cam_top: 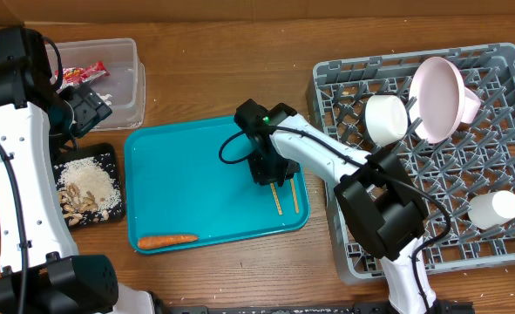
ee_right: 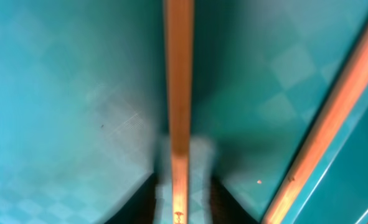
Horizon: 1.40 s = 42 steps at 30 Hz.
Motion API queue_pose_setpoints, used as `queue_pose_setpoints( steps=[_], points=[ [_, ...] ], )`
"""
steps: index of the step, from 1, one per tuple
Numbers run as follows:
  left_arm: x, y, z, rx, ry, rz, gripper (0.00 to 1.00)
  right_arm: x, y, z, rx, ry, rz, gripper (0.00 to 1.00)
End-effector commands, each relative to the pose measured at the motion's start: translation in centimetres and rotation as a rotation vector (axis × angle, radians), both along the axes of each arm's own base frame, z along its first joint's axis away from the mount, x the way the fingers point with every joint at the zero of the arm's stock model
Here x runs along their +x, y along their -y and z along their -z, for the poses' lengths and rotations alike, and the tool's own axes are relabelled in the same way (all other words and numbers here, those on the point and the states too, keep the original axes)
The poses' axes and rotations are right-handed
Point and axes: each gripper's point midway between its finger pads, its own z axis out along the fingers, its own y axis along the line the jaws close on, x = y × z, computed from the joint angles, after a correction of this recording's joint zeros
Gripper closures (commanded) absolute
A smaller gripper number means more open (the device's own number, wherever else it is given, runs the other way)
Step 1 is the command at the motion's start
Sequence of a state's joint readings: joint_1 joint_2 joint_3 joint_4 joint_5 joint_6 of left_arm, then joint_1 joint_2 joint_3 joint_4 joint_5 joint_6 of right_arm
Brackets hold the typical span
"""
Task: Sort waste into correct bins and load items into the dishwasher
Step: 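Grasp the left wooden chopstick on the teal tray with the right gripper, then move the chopstick with the right gripper into the rack and release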
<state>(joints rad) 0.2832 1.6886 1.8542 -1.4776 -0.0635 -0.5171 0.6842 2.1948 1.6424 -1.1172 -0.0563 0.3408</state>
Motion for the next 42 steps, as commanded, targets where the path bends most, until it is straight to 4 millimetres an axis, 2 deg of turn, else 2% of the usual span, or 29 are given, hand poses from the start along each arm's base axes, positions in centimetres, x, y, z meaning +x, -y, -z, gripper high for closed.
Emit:
queue_pose_setpoints(
  steps=[1,2,6,8,9,11,15,19,23,25,33,42],
  points=[
    [0.0,0.0,-0.9,0.007,0.025,0.015,0.03,-0.7,0.2,1.7,-0.019,-0.046,0.004,0.88],
    [0.0,0.0,-0.9,0.007,0.025,0.015,0.03,-1.0,0.2,1.5,-0.016,-0.058,0.005,0.96],
    [0.0,0.0,-0.9,0.007,0.026,0.015,0.03,-0.5,-0.2,-0.3,0.005,-0.035,0.004,0.96],
    [0.0,0.0,-0.9,0.008,0.027,0.015,0.02,0.6,-0.7,-2.7,0.041,0.019,0.008,0.96],
    [0.0,0.0,-0.9,0.008,0.028,0.015,0.03,1.6,-0.9,-5.2,0.074,0.068,0.017,0.96],
    [0.0,0.0,-0.9,0.008,0.027,0.015,0.02,2.6,-0.4,-8.0,0.092,0.128,0.033,0.96],
    [0.0,0.0,-0.9,0.008,0.026,0.015,0.03,4.4,3.1,-13.6,0.085,0.253,0.099,0.96],
    [0.0,0.0,-0.9,0.009,0.024,0.022,0.02,3.9,7.9,-16.5,0.054,0.253,0.141,0.96],
    [0.0,0.0,-0.9,0.010,0.024,0.022,0.03,2.5,12.6,-16.6,-0.043,0.173,0.170,0.96],
    [0.0,0.0,-0.9,0.010,0.024,0.022,0.03,1.9,14.1,-16.2,-0.098,0.146,0.185,0.96],
    [-0.1,0.0,-0.9,0.012,0.023,0.022,0.03,-0.9,15.3,-12.9,-0.165,0.025,0.182,0.96],
    [0.1,-0.1,-0.9,0.014,0.030,0.021,0.02,-2.6,16.1,-9.0,-0.182,-0.049,0.187,0.96]
  ],
)
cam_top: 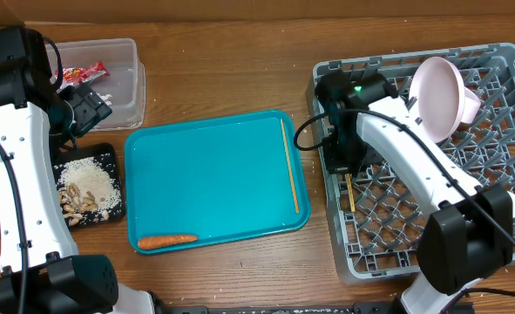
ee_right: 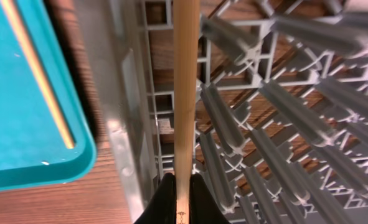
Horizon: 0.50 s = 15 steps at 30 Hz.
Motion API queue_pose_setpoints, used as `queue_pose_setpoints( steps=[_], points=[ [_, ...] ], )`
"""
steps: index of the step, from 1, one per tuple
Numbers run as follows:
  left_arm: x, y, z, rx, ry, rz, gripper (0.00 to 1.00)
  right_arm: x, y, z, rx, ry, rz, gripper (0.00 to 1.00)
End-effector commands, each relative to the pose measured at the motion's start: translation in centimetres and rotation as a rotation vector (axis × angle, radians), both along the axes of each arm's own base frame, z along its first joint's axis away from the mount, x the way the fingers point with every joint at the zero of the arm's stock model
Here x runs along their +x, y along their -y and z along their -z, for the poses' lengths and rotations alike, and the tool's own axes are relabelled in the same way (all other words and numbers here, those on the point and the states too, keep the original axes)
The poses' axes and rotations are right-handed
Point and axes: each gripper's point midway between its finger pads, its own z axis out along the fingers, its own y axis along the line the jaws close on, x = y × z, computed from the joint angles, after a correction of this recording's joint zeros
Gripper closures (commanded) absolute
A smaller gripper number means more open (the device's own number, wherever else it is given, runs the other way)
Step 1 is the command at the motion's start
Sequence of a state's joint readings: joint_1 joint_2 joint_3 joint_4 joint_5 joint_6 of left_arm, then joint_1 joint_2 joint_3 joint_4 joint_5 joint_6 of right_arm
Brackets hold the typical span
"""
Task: Sort waste into correct bins and load items into the dishwasher
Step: 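Move the chopstick with the right gripper into the rack and release, then grasp the remaining wooden chopstick on the teal tray with the right gripper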
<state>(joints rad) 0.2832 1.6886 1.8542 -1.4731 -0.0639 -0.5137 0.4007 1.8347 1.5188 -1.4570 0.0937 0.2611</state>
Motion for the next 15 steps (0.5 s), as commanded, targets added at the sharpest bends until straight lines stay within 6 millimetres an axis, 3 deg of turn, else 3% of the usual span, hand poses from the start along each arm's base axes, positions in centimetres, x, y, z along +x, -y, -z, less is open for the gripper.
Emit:
queue_pose_setpoints(
  steps=[1,4,8,12,15],
  points=[
    [0.0,0.0,-0.9,0.012,0.026,0.018,0.02,-1.0,0.2,1.5,0.002,-0.043,0.003,0.96],
    [0.0,0.0,-0.9,0.012,0.026,0.018,0.02,-1.5,0.2,2.7,0.005,-0.059,0.005,0.94],
    [0.0,0.0,-0.9,0.012,0.028,0.018,0.02,-0.4,-0.1,2.1,0.023,-0.002,0.012,0.74],
    [0.1,0.0,-0.9,0.013,0.029,0.018,0.01,2.1,-0.7,-1.3,0.050,0.122,0.007,0.54],
    [0.1,0.0,-0.9,0.012,0.029,0.018,0.01,4.4,-1.8,-5.1,0.109,0.241,0.006,0.51]
  ],
)
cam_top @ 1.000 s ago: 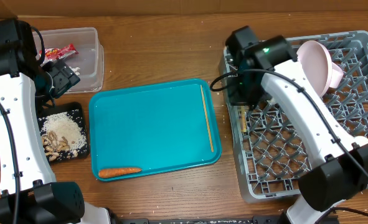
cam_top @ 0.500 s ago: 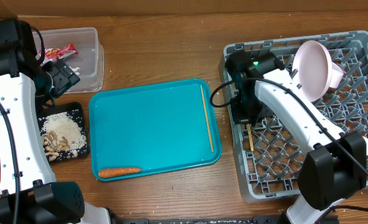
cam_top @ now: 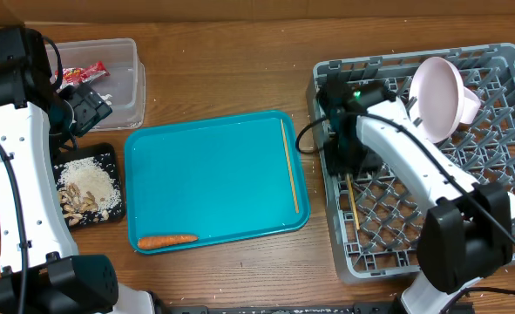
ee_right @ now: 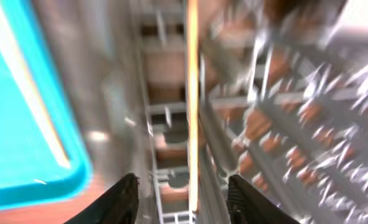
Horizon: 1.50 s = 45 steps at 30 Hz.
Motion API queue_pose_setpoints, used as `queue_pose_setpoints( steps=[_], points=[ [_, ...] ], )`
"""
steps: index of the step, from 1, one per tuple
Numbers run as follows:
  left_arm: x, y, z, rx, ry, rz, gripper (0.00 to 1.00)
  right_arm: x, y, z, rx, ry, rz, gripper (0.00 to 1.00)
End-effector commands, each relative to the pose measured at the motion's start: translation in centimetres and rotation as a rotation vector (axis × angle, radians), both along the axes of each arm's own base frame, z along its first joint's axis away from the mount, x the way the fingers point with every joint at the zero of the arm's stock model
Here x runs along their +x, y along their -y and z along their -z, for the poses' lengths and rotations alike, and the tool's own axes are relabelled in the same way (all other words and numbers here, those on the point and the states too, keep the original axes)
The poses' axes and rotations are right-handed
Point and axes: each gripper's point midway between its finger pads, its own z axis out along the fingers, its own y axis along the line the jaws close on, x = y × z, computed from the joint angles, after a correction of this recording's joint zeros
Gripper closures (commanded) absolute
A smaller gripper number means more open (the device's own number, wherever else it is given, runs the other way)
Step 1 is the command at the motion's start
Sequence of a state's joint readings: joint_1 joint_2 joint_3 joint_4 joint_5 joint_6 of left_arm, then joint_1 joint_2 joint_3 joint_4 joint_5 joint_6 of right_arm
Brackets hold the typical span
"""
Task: Sort waste into correct bins and load items into the dishwasher
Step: 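Grasp the remaining wooden chopstick on the teal tray with the right gripper, then move the second chopstick with the right gripper into the rack and release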
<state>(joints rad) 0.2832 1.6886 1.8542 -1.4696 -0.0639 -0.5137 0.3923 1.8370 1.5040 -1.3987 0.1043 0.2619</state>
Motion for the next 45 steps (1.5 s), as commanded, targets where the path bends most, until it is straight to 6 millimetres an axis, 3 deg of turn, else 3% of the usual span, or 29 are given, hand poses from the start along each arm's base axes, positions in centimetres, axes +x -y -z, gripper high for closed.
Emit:
queue_pose_setpoints(
  steps=[1,4,8,22,29,35,39,43,45],
  points=[
    [0.0,0.0,-0.9,0.011,0.025,0.018,0.00,4.0,-2.5,-6.9,0.136,0.238,-0.009,0.51],
    [0.0,0.0,-0.9,0.011,0.026,0.018,0.01,5.7,-5.5,-9.6,0.268,0.325,-0.043,0.49],
    [0.0,0.0,-0.9,0.011,0.026,0.018,0.01,6.6,-9.1,-9.8,0.385,0.362,-0.114,0.46],
    [0.0,0.0,-0.9,0.011,0.026,0.018,0.00,2.6,-13.0,2.6,0.275,0.076,-0.212,0.44],
    [-0.1,0.0,-0.9,0.010,0.023,0.018,0.00,1.8,-12.8,7.3,0.217,-0.026,-0.207,0.44],
    [-0.2,0.1,-0.8,0.008,0.016,0.018,0.00,1.1,-12.3,10.3,0.194,-0.071,-0.201,0.45],
    [-0.2,0.1,-0.8,0.008,0.016,0.018,0.00,0.7,-12.1,11.0,0.189,-0.080,-0.200,0.61],
    [-0.2,0.1,-0.8,0.008,0.016,0.018,0.00,0.5,-12.0,11.0,0.185,-0.087,-0.195,0.89],
    [-0.2,0.1,-0.8,0.008,0.017,0.018,0.00,0.6,-12.0,10.9,0.184,-0.086,-0.173,0.95]
  ],
)
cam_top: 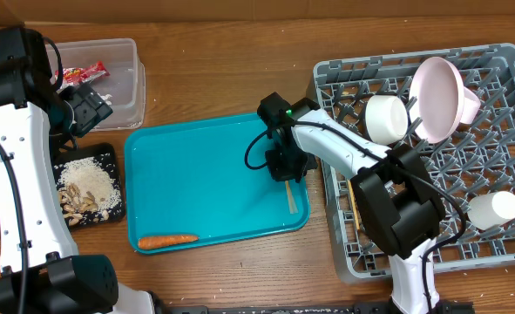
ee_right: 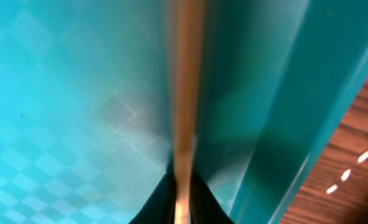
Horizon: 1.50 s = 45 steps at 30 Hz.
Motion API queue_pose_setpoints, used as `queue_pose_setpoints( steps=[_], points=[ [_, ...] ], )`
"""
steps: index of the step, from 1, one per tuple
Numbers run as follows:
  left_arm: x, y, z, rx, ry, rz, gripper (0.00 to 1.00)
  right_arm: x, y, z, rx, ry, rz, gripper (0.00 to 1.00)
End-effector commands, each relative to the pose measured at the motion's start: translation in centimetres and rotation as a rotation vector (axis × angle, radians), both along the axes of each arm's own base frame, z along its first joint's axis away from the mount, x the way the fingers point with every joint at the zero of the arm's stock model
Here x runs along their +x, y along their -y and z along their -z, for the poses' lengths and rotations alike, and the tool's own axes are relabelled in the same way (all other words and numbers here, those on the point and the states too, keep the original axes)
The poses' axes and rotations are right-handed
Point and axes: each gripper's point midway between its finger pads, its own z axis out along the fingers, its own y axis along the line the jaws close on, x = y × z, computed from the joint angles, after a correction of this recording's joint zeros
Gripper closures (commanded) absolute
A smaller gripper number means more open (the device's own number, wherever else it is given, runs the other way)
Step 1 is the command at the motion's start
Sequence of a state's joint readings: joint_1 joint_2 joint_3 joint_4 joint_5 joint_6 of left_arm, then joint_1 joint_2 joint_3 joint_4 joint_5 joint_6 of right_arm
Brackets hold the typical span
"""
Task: Sort waste into correct bins and load items into the dishwasher
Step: 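Move the second chopstick with the right gripper into the rack and release, then reach the left gripper to the orange carrot on the teal tray and grasp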
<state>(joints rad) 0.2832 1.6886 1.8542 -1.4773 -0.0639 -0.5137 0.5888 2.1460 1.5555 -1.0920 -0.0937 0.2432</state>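
Note:
In the overhead view my right gripper [cam_top: 285, 166] sits low over the right side of the teal tray [cam_top: 196, 174]. It is shut on a wooden chopstick [cam_top: 289, 197], whose end pokes out toward the tray's front edge. The right wrist view shows the black fingers [ee_right: 162, 198] pinching that chopstick [ee_right: 187, 93] next to the tray's raised rim. Another chopstick [cam_top: 354, 208] lies in the left part of the grey dish rack [cam_top: 431, 262]. A carrot [cam_top: 166, 239] lies at the tray's front left. My left gripper [cam_top: 87, 105] hovers by the clear bin [cam_top: 122, 83]; its jaw state is unclear.
A black tray [cam_top: 109, 161] of rice and scraps sits left of the teal tray. The clear bin holds a red wrapper [cam_top: 83, 71]. A pink bowl [cam_top: 438, 85] and two white cups [cam_top: 385, 118] stand in the rack. Wooden tabletop surrounds everything.
My right gripper was open over the rack's left edge with a chopstick released there. Now it is back over the tray's right side, shut on the second chopstick. The left arm has not moved.
My right gripper was shut on one of two chopsticks on the tray. Then it held that chopstick at the rack's left edge, then stood open with it lying in the rack. Now it grips the second chopstick on the tray.

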Motion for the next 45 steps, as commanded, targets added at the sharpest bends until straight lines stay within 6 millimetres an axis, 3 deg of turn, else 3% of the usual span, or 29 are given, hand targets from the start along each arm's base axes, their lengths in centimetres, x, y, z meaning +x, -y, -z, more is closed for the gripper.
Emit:
queue_pose_setpoints(
  steps=[1,5,10,13,17,22,31,35,41,45],
  points=[
    [-0.1,0.0,-0.9,0.010,0.024,0.018,0.00,-0.9,0.4,1.1,-0.022,-0.038,0.025,0.96],
    [-0.1,0.0,-0.9,0.010,0.024,0.018,0.00,-0.1,0.1,-1.4,-0.007,-0.017,0.017,0.96],
    [-0.1,0.0,-0.9,0.010,0.023,0.018,0.00,2.9,0.6,-9.1,0.038,0.156,0.043,0.96],
    [-0.1,0.0,-0.9,0.010,0.023,0.018,0.00,4.3,3.4,-13.9,0.025,0.288,0.093,0.96],
    [-0.1,0.0,-0.9,0.010,0.023,0.018,0.00,4.3,8.2,-17.3,-0.029,0.347,0.179,0.96],
    [-0.1,0.0,-0.9,0.011,0.024,0.018,0.00,2.7,12.2,-16.9,-0.078,0.246,0.196,0.96],
    [-0.1,0.0,-0.9,0.010,0.023,0.018,0.00,-0.9,13.2,-10.9,-0.109,0.080,0.175,0.96],
    [-0.1,0.0,-0.9,0.009,0.021,0.018,0.00,-1.4,13.4,-9.0,-0.115,0.064,0.174,0.82],
    [-0.2,0.1,-0.8,0.006,0.019,0.019,0.00,0.0,12.9,-10.7,-0.085,0.133,0.192,0.77],
    [-0.3,0.2,-0.8,0.003,0.013,0.021,0.00,1.5,12.5,-14.9,-0.030,0.251,0.251,0.75]
  ],
)
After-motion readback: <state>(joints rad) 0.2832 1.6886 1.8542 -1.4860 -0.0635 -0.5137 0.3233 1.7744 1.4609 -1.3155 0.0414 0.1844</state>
